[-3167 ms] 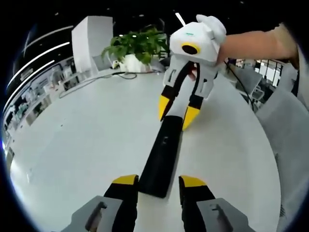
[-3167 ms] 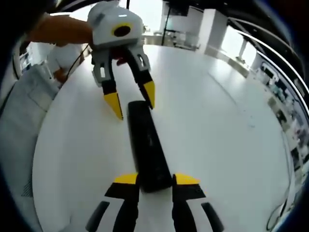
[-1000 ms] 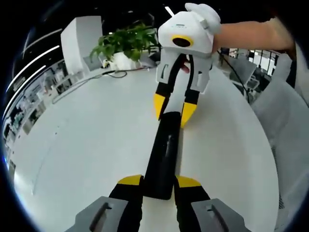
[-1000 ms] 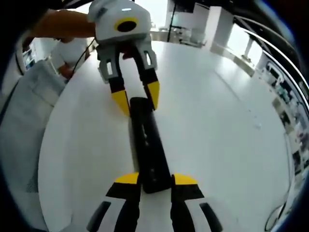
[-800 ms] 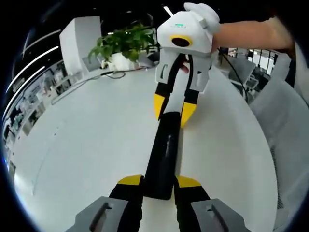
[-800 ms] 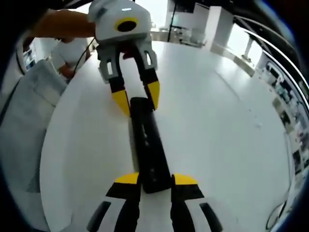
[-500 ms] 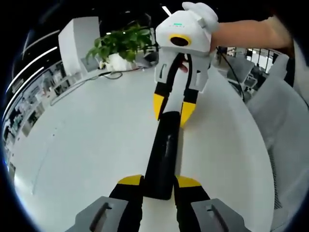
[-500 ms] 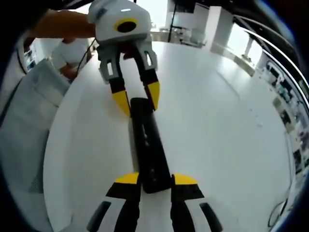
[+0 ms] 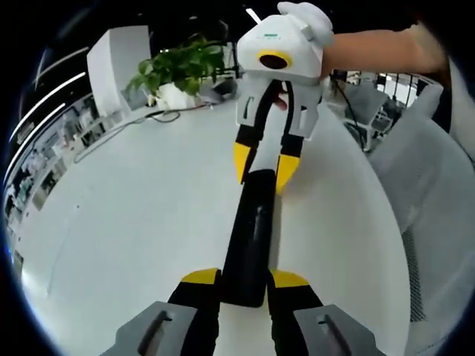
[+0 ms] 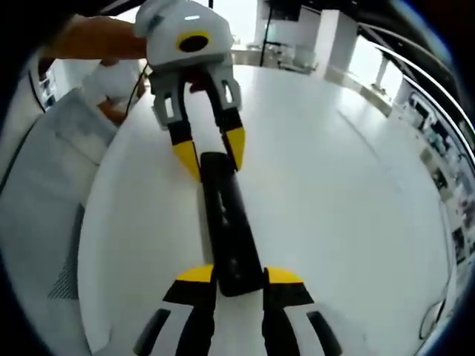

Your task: Press the specified remote control buttons in sequence, fully releasing each button before pressing the next.

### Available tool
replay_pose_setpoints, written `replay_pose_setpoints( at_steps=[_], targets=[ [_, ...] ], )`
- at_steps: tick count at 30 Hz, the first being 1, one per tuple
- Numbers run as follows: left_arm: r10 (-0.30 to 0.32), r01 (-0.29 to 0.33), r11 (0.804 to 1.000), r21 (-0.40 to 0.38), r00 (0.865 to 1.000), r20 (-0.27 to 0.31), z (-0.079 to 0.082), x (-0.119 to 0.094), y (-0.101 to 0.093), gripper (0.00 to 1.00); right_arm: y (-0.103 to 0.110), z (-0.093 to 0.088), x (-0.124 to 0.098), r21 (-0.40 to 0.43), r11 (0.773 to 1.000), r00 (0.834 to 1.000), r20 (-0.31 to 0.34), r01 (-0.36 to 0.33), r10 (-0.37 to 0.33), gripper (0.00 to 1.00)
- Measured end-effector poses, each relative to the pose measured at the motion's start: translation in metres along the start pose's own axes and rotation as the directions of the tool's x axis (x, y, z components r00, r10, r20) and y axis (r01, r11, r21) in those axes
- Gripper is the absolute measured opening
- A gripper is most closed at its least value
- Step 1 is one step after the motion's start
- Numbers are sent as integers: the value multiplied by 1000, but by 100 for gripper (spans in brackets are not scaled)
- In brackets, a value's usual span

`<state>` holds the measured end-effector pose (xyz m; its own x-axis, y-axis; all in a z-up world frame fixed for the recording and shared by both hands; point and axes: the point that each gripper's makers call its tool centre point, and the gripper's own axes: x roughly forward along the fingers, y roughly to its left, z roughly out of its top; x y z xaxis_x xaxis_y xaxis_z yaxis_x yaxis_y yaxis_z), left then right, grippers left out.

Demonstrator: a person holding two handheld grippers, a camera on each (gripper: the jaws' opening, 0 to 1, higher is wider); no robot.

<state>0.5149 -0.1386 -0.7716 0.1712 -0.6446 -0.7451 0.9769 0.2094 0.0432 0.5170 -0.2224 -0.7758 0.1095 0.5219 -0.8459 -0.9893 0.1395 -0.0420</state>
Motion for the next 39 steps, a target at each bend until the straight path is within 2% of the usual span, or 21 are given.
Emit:
replay_pose_setpoints(
  at_steps=[31,32,33,35,39],
  targets=[
    [-29,30,999,33,999,-25,-3,-6,-61,24,61,-10,-11,27,1000,1000,21,-5,5,20],
    [-38,38,999,31,999,-28,-4,-7,-65,20,63,-10,-12,32,999,1000,23,-6,5,15],
    [-20,20,999,25,1000,-6,1,-6,-62,18,56,-6,-15,0,1000,999,32,24,-24,13],
    [-13,13,1000,22,1000,7,5,-8,-60,14,54,-1,-19,39,999,998,57,28,-30,9],
    [-17,17,1000,10,1000,3,4,-6,-63,12,55,-4,-19,48,998,998,56,32,-35,8]
  ],
)
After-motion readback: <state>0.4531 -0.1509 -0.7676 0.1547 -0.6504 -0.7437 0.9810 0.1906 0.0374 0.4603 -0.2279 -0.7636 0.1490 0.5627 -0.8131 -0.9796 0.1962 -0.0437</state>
